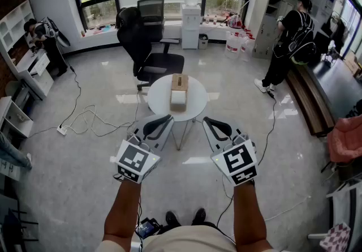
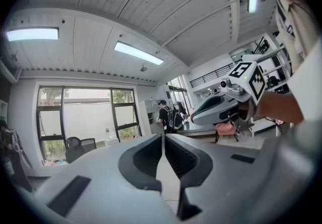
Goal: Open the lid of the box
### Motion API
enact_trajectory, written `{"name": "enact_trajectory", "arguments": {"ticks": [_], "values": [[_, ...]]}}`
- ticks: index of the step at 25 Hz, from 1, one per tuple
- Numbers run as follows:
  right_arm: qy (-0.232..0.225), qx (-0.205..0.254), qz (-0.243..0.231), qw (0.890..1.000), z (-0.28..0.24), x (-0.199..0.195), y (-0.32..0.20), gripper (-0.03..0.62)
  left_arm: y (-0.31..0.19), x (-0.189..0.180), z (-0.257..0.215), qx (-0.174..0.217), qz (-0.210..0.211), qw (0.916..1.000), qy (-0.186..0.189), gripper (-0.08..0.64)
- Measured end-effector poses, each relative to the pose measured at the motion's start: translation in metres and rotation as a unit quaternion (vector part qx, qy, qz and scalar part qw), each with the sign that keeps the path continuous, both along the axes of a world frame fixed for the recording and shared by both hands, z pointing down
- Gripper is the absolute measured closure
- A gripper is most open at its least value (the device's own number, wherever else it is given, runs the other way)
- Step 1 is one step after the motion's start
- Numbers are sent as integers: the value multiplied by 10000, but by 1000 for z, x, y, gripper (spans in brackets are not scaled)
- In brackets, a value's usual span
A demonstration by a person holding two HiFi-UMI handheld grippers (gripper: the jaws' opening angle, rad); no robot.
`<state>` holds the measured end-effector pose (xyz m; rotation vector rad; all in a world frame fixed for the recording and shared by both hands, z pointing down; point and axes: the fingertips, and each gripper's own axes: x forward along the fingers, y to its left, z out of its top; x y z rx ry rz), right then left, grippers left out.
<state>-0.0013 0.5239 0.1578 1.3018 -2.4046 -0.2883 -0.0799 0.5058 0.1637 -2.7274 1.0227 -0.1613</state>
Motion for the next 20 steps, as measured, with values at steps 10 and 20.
{"name": "enact_trajectory", "arguments": {"ticks": [10,20], "values": [[12,-35,56,10000,2,-11,0,603,0,-12,2,-17,38,10000,44,537],[-127,-6,178,9998,4,-24,-6,601,-6,-27,6,-60,117,9999,81,537]]}}
